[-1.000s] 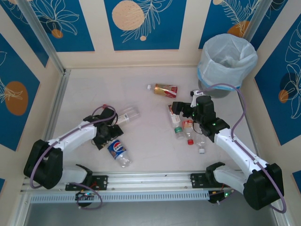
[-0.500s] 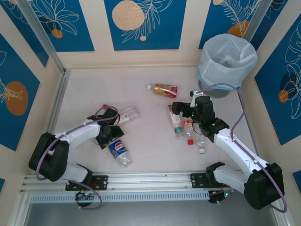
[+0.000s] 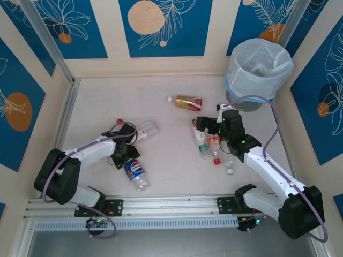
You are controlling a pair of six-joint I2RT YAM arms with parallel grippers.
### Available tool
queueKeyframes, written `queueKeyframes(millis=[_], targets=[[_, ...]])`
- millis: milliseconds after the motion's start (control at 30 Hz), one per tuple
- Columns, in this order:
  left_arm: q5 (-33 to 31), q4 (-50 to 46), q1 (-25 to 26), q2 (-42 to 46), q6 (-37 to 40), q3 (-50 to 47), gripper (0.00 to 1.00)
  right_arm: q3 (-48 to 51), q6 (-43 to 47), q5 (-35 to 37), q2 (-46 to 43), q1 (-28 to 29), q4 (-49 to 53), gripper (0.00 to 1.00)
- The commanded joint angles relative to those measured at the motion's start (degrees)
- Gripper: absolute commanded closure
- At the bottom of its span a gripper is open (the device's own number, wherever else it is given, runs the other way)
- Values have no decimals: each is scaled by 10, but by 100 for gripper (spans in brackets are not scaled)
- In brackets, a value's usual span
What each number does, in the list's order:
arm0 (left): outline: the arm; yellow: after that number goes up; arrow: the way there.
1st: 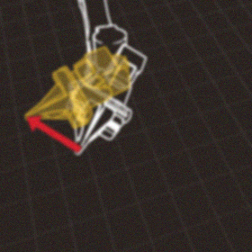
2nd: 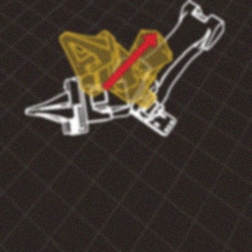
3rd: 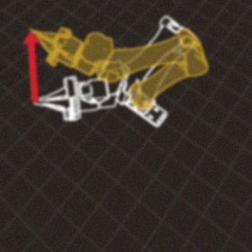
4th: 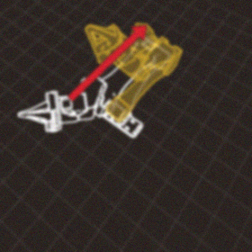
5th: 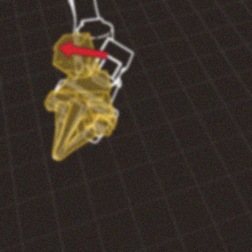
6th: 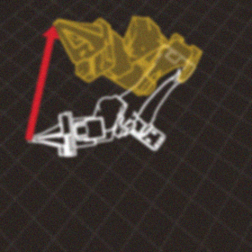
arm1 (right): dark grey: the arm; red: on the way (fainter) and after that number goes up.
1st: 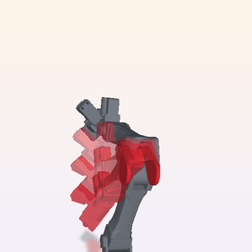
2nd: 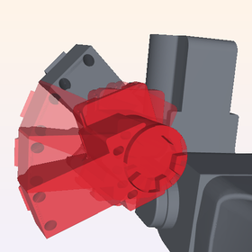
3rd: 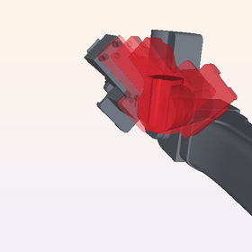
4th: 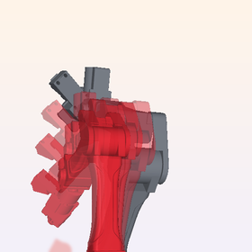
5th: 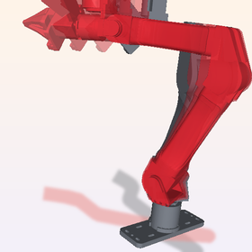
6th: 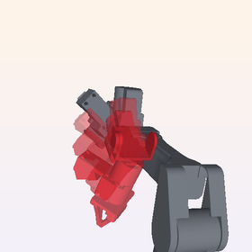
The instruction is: Put the plastic bottles in the bin
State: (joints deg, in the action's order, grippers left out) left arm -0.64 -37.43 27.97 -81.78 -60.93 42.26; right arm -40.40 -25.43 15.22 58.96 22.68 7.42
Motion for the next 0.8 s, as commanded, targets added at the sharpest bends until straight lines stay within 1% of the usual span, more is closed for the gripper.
queueKeyframes(millis=[0,200,300,433,500,567,633,700,767], targets=[[-13,-9,8,19,22,5,44,-24,-2,-6,-11,5,26,1],[-1,-24,18,23,59,49,52,-34,-20,-62,-13,9,47,1],[1,-22,33,25,82,80,52,-23,-33,-118,-10,14,31,1],[2,-8,56,26,131,127,52,2,-88,-162,0,41,5,1],[16,11,58,24,149,141,51,11,-106,-174,3,62,-6,1],[29,40,58,21,166,149,51,32,-130,-201,4,78,-48,1],[30,65,57,14,184,164,51,73,-165,-218,4,96,-125,1],[35,87,58,3,197,183,50,115,-198,-196,6,120,-208,1],[52,114,58,-11,206,203,50,146,-214,-189,17,141,-283,1]])
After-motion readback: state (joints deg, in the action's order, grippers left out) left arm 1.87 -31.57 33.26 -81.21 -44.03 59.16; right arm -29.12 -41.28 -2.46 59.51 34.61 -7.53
